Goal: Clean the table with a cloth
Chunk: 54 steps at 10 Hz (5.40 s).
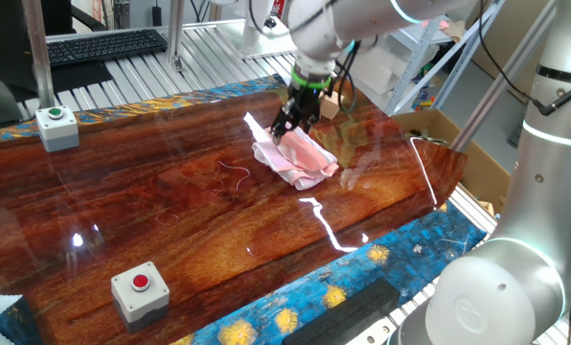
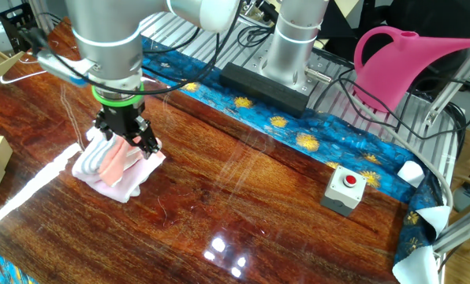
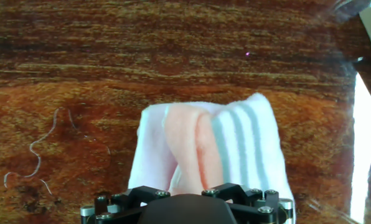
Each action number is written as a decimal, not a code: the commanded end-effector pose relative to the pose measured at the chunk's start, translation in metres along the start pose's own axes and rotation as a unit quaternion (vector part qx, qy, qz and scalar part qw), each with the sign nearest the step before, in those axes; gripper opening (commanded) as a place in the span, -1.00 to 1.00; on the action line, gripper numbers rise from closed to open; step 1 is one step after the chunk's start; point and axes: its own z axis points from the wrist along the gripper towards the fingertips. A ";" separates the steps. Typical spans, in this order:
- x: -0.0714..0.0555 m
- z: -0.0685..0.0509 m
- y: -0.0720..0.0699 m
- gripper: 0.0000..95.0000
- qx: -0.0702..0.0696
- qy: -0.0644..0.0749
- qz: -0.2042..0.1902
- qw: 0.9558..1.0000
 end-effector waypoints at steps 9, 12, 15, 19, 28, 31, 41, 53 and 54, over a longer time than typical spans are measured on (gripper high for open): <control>-0.001 -0.003 0.000 -1.00 -0.003 0.040 -0.050 0.998; -0.001 -0.003 0.000 -1.00 -0.002 0.060 -0.037 0.998; -0.001 -0.003 0.000 -1.00 0.003 0.067 -0.028 0.997; -0.001 -0.003 0.000 -1.00 0.001 0.069 -0.012 0.998; -0.001 -0.003 0.000 -1.00 -0.004 0.071 0.014 0.997; -0.001 -0.003 0.000 0.60 0.019 0.075 0.026 0.997; -0.002 -0.003 -0.001 1.00 0.039 0.076 0.002 0.996; -0.006 0.030 -0.002 1.00 0.041 0.061 0.034 0.997; -0.007 0.034 -0.002 1.00 0.039 0.060 0.034 0.997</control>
